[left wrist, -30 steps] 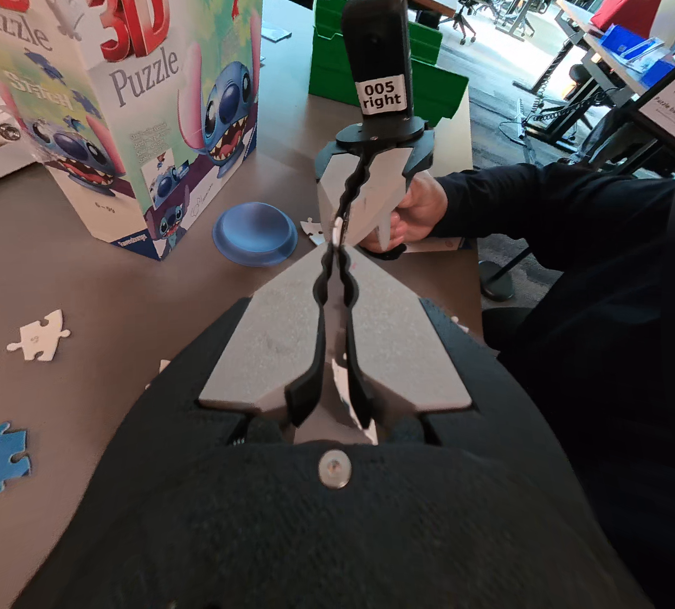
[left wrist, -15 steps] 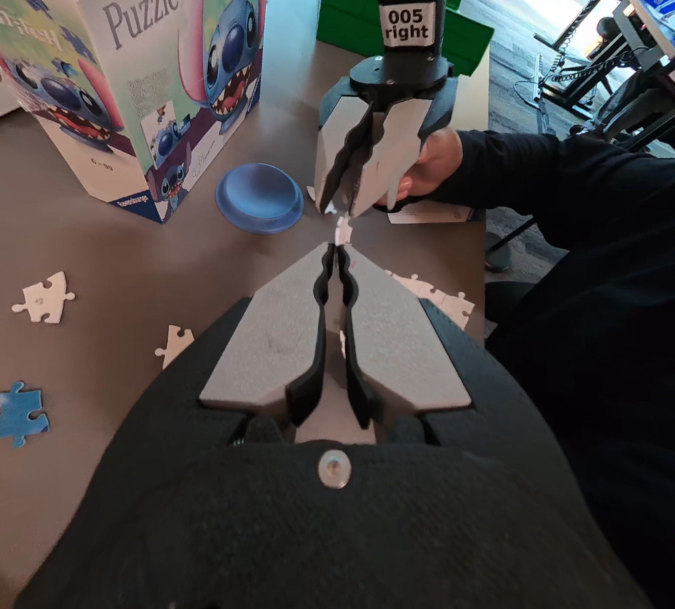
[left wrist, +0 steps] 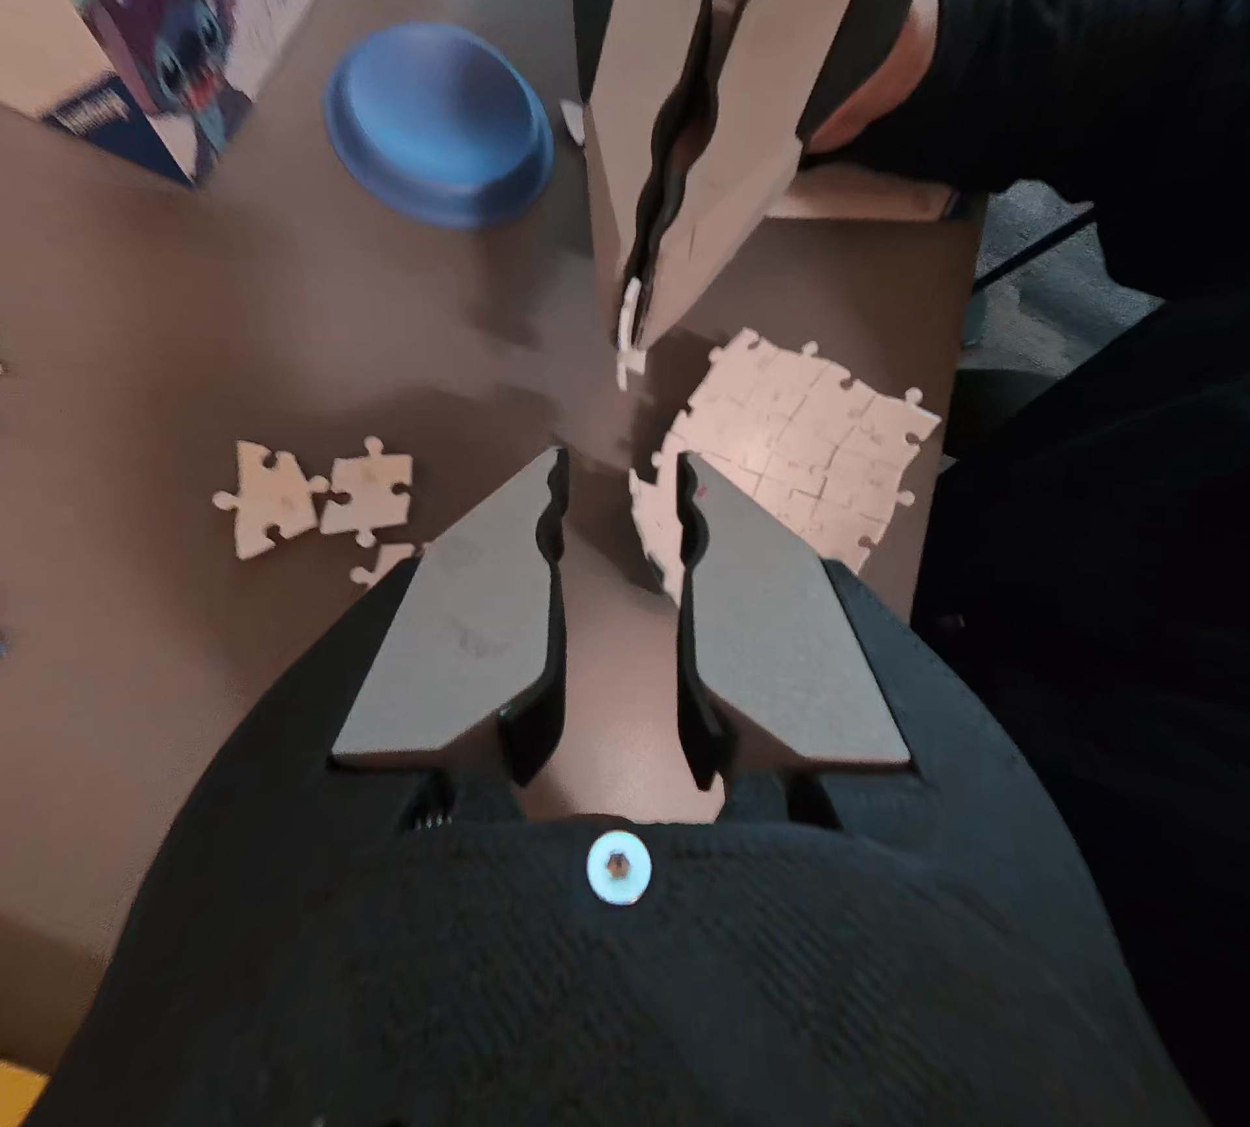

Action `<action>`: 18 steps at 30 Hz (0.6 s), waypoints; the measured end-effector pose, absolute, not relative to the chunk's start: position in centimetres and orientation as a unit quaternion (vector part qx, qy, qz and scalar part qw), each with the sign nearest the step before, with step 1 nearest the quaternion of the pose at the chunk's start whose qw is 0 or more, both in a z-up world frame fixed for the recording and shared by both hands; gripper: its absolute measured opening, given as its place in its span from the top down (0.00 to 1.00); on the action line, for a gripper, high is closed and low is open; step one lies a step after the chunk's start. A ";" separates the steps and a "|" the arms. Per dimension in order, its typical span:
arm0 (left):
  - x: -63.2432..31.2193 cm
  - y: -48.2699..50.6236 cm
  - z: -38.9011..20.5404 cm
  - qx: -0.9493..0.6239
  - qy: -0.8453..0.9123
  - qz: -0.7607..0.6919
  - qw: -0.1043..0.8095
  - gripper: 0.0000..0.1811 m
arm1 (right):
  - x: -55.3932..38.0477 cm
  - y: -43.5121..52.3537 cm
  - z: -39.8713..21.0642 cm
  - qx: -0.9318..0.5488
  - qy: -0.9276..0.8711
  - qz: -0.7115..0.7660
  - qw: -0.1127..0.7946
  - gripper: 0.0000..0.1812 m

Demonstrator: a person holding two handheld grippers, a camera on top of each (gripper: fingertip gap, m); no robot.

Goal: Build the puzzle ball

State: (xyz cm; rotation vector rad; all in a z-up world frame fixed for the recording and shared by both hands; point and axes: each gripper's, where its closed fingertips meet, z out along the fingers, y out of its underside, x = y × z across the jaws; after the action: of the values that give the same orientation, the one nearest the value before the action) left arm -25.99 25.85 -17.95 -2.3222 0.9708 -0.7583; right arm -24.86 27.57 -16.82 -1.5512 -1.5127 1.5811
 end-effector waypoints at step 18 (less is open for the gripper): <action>-24.6 23.3 -22.4 -0.876 0.325 -0.282 0.218 0.98 | -24.1 25.5 -18.5 -0.549 -0.592 0.548 0.221 1.00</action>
State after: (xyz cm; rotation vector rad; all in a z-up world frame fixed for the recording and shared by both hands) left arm -24.63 23.34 -22.43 -2.4244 0.9003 -0.7796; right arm -24.14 25.45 -18.54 -1.5167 -1.6352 1.5147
